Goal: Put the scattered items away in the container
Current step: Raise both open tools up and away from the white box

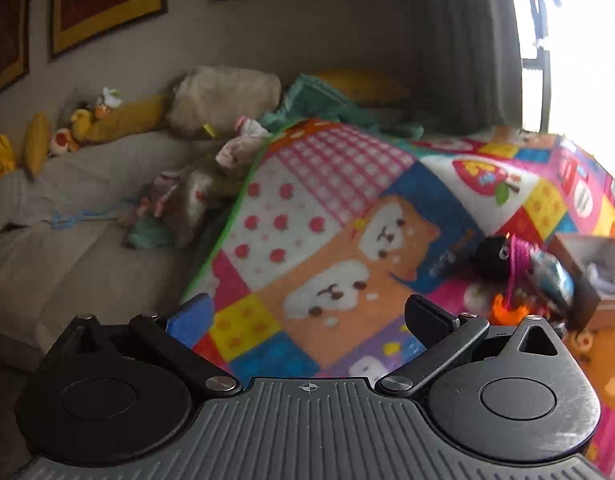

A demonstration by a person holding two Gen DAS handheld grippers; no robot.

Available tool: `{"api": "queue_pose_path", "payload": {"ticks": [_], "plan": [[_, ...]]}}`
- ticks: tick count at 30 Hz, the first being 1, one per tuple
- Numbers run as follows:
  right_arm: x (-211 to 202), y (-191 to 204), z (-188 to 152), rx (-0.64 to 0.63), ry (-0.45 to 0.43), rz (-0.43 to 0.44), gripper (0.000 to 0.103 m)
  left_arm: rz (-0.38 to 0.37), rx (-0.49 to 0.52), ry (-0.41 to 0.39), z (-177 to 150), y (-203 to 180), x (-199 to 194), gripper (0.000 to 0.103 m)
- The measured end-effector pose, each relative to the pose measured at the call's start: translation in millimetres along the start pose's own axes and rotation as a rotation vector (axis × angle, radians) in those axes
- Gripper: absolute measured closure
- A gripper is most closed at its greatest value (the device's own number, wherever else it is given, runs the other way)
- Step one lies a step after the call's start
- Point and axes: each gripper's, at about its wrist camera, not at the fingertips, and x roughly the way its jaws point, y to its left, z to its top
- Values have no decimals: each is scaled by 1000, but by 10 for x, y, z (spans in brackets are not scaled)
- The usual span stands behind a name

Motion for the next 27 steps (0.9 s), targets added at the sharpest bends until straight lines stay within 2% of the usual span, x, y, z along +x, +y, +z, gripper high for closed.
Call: {"api": "queue_pose_path", "payload": {"ticks": [2,5,10,14,18,21,24,25,27], "plan": [[68,-247,44,31,68,62,0,-29,-11,-36,-39,-188,114,0],[132,-539,5,85,171,142,0,-85,10,-46,-170,-566,337,0],[217,-647,-208,107,342,252,0,-238,85,-22,-426,-1237,725,0],[157,-482,-463,-5,357,271,0,-345,110,-7,-648,-1609,886,0],[120,-283,-742,-120,357,238,0,-398,-16,3,-892,-1811,978,0],[108,-191,-942,-194,370,227,1,-420,-56,-15,-1071,-1864,1066,0],[101,-200,-1062,-187,381,229,2,-457,-51,16,-1217,-1837,1204,0],[107,-211,-1097,-175,383,227,2,-469,-64,50,-1249,-1804,1257,0],[129,-208,-1142,-157,394,211,2,-495,-142,102,-1292,-1644,1326,0]]}}
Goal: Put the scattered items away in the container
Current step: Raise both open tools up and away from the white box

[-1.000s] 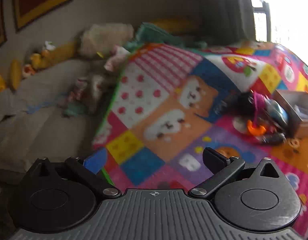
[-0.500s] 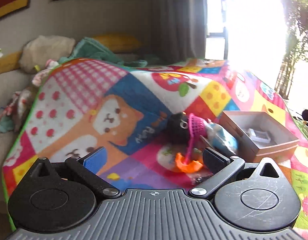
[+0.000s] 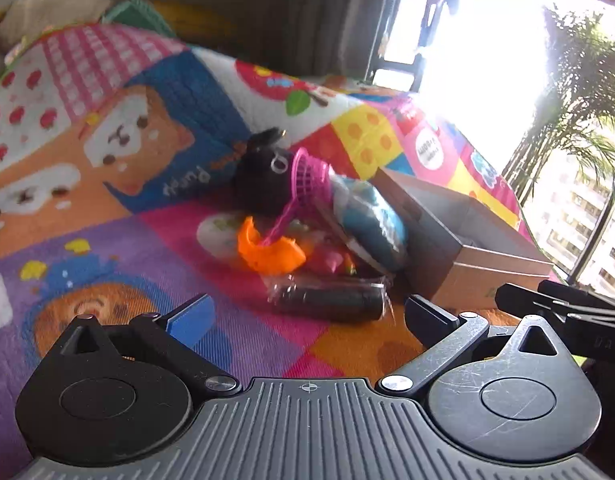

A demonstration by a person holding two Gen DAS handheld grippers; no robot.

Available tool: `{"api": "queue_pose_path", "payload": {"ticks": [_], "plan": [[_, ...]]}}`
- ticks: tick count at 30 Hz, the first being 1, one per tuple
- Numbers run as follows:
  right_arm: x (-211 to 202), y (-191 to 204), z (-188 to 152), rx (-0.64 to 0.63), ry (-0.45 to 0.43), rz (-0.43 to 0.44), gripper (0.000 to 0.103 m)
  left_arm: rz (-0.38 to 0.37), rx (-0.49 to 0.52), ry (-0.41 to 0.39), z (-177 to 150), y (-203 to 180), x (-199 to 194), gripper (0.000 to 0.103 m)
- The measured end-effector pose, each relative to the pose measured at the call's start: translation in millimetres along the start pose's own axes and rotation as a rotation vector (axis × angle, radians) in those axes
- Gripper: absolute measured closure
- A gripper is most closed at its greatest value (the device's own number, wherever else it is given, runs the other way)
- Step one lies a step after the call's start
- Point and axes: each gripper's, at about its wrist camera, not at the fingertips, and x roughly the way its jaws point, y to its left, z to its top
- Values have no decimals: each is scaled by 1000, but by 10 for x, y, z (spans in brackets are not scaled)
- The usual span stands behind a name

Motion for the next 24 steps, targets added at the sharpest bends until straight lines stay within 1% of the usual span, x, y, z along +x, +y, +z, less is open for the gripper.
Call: {"api": "queue_pose_path", "payload": {"ticks": [2,3,4,7,8,9,10,11,12,13,14,15,17,19,21,24], "plan": [[-9,12,-18,32,-10,5,2,13,-71,11,-42,161,-74,0],[-18,39,-32,32,-9,11,2,10,-94,26,-74,228,-129,0],[-44,75,-42,16,-18,19,2,9,-106,21,-117,272,-223,0],[-135,209,-84,-41,-47,85,2,83,-131,-8,-294,324,-576,0],[-145,246,-92,-61,-47,104,2,108,-140,-15,-337,323,-657,0],[-145,265,-94,-80,-48,113,1,129,-129,-7,-357,289,-696,0],[-130,256,-86,-92,-43,116,0,143,-91,21,-340,228,-673,0],[-102,219,-78,-88,-29,117,0,149,-23,59,-292,152,-614,0],[-78,162,-67,-72,-16,116,0,162,77,86,-213,45,-555,0],[-62,69,-49,-34,-6,118,0,182,169,81,-127,-56,-533,0],[-51,-14,-47,14,4,123,0,195,233,57,-33,-129,-538,0],[-41,-71,-44,51,14,124,0,187,258,36,66,-167,-547,0],[-33,-104,-40,62,28,113,0,138,231,17,271,-172,-533,0],[-61,-89,-55,43,23,111,0,108,190,-19,373,-181,-491,0],[-88,-14,-67,10,12,97,0,119,130,-83,351,-186,-419,0],[-73,110,-45,-30,9,63,0,161,-23,-176,128,-118,-368,0]]}}
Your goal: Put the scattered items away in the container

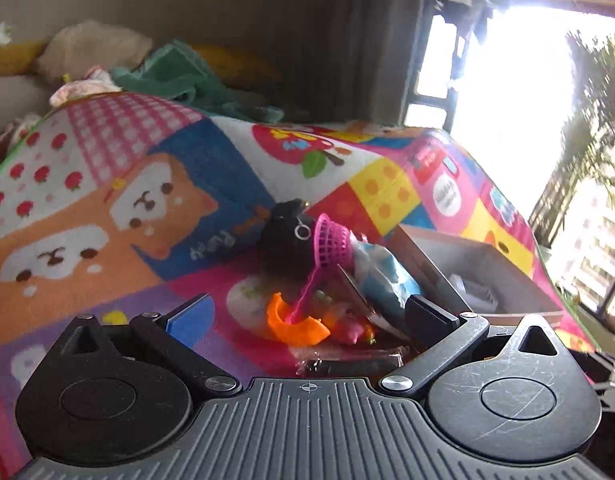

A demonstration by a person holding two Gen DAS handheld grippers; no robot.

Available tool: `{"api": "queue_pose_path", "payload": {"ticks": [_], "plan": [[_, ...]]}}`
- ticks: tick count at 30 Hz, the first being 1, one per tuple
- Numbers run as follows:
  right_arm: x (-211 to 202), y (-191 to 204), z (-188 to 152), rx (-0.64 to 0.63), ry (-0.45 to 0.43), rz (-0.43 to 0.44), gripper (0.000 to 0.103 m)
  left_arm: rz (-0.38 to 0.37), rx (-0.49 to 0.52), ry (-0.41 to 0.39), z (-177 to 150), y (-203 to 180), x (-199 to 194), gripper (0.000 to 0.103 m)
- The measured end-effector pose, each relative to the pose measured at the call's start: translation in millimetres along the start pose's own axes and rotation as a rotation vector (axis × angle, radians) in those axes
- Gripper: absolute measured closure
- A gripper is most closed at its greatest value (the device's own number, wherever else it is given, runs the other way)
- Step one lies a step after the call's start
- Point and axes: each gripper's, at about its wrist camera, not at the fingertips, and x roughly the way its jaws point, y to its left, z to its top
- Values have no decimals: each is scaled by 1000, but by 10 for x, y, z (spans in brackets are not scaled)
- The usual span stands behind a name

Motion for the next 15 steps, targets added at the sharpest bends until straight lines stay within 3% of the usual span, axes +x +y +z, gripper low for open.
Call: {"api": "queue_pose_path", "payload": {"ticks": [3,5,7,12,15], "plan": [[37,152,82,-100,18,-31,0,101,-15,-70,-194,48,-84,0],[99,304,175,-172,33,5,1,132,-36,-126,-149,105,-146,0],[223,477,262,-211,71,67,13,191,-66,-189,-135,173,-196,0],[607,900,254,-276,135,166,14,294,-174,-234,-105,387,-251,0],[828,1101,172,-388,159,165,14,281,-200,-206,-98,460,-231,0]]}}
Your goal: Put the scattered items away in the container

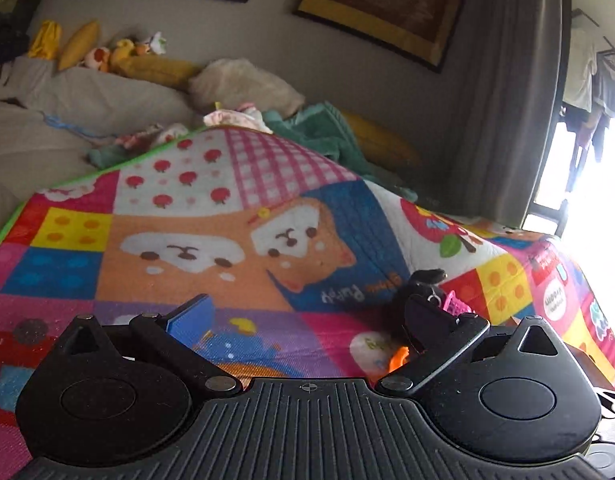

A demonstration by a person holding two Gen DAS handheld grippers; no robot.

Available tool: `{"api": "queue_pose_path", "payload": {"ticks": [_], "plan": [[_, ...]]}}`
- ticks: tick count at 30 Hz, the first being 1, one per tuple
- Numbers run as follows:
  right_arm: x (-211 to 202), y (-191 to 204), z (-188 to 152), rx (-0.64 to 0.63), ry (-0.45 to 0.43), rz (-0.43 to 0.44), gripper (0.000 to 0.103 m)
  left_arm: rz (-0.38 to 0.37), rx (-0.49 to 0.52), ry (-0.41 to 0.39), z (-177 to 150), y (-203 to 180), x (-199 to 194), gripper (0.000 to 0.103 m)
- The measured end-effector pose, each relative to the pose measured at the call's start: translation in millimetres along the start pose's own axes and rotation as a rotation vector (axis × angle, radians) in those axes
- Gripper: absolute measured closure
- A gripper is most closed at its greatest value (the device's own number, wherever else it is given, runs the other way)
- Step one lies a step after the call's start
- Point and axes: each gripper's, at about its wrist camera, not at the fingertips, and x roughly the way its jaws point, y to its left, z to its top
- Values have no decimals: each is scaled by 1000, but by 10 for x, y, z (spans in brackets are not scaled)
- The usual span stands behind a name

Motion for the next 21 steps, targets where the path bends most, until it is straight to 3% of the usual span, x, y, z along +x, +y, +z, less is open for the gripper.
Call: {"api": "queue_pose_path", "payload": {"ticks": [3,5,6,9,12,15,19,21], "plan": [[157,-21,32,7,70,52,21,-17,6,62,-30,-11,75,0],[133,-59,-3,5,91,46,40,-35,1,105,-54,-14,126,0],[81,-92,-34,3,105,54,56,-42,-6,119,-59,-6,144,0],[-199,-241,-207,28,125,93,69,-60,-13,139,-79,0,171,0],[-515,-416,-429,65,131,89,69,-112,35,144,-93,-83,167,0],[-793,-591,-650,103,117,72,69,-205,155,173,-129,-328,176,0],[-937,-817,-864,217,61,22,53,-337,369,232,-200,-865,262,0],[-960,-922,-884,291,33,17,49,-375,396,244,-218,-1102,336,0]]}}
